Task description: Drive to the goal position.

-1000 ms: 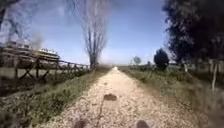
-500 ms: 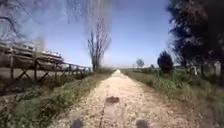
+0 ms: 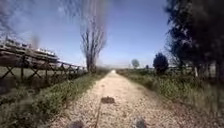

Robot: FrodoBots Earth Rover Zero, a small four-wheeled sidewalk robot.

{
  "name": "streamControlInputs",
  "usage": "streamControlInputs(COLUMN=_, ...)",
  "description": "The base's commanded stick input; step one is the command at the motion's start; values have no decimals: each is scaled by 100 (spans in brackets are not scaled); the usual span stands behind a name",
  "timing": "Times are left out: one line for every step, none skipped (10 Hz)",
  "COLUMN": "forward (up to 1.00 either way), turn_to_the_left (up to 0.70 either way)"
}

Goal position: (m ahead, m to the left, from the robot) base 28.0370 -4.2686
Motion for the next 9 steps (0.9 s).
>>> streamControlInputs(forward=70, turn_to_the_left=0)
streamControlInputs(forward=70, turn_to_the_left=0)
streamControlInputs(forward=70, turn_to_the_left=0)
streamControlInputs(forward=70, turn_to_the_left=0)
streamControlInputs(forward=70, turn_to_the_left=0)
streamControlInputs(forward=70, turn_to_the_left=0)
streamControlInputs(forward=70, turn_to_the_left=0)
streamControlInputs(forward=70, turn_to_the_left=0)
streamControlInputs(forward=70, turn_to_the_left=0)
